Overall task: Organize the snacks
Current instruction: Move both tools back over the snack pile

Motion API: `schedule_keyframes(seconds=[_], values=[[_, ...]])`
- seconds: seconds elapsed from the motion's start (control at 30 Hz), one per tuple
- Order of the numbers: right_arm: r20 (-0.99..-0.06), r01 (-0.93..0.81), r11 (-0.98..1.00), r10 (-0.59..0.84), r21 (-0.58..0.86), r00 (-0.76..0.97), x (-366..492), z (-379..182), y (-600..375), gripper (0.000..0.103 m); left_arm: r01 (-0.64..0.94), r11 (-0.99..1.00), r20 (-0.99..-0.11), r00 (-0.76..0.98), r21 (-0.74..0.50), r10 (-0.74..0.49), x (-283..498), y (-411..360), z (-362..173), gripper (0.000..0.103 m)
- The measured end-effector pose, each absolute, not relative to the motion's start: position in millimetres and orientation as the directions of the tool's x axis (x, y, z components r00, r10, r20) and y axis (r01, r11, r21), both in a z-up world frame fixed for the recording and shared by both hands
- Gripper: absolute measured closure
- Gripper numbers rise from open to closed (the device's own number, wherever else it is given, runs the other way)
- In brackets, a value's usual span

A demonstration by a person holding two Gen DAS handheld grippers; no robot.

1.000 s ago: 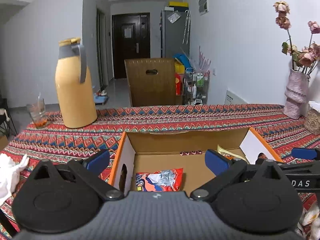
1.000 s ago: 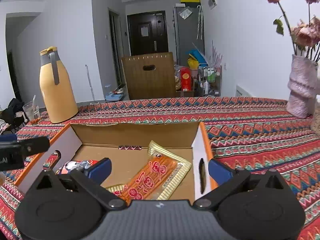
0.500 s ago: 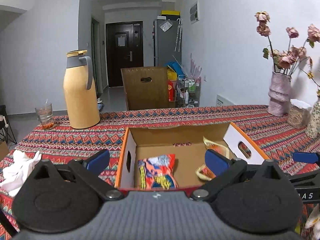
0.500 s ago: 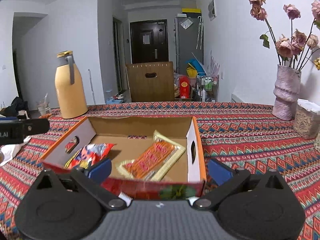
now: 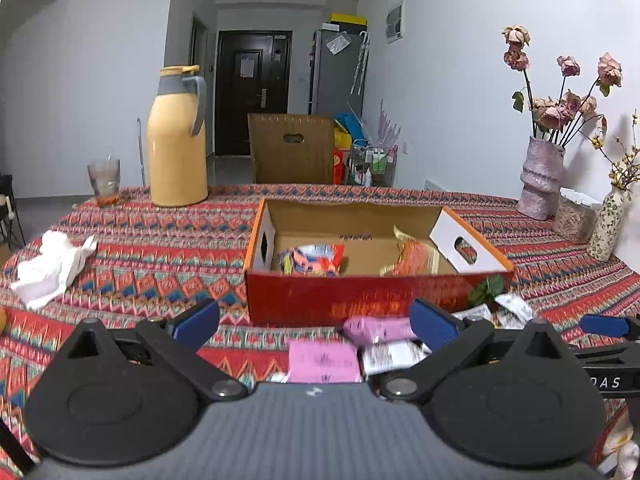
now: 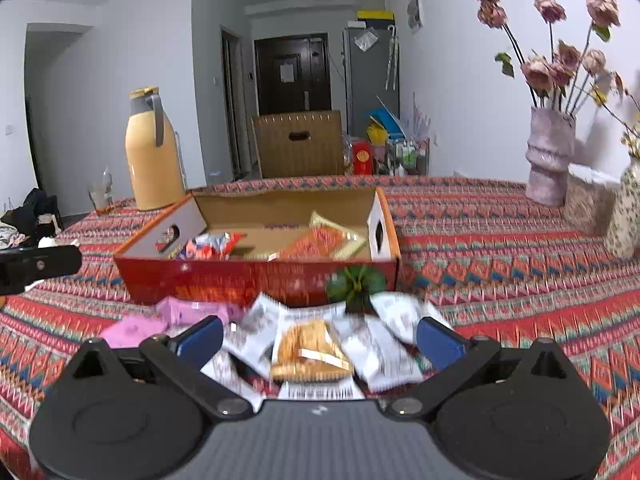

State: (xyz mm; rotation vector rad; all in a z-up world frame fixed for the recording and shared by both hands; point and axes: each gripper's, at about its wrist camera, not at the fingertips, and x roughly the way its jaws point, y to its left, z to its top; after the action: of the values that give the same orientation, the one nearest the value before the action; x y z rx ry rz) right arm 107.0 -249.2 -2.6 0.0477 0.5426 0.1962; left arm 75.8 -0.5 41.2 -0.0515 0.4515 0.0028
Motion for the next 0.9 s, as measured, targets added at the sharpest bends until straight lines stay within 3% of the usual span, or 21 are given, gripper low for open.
schedule_keyframes(seconds=[0.57, 0.8, 0.9], values=[[-0.591, -0.080, 0.996, 0.088, 0.040, 0.802, 52.8, -46.1, -243.9, 0.001, -0.017, 0.999, -0.473, 0.881, -0.042, -0.005, 32.8, 6.9, 8.5, 0.000], [-0.613, -0.050, 0.998, 0.065, 0.042, 0.787, 51.1, -54.3, -246.1, 0.022, -0.014, 0.999, -0.474, 0.881, -0.041, -0.007, 24.2, 6.8, 5.5, 0.000], [-0.622, -0.049, 0.998, 0.067, 0.046, 0.780, 49.9, -55.2, -249.1, 0.036, -0.012, 0.999, -0.473, 0.881, -0.041, -0.008, 21.5, 5.6, 5.3, 0.000]])
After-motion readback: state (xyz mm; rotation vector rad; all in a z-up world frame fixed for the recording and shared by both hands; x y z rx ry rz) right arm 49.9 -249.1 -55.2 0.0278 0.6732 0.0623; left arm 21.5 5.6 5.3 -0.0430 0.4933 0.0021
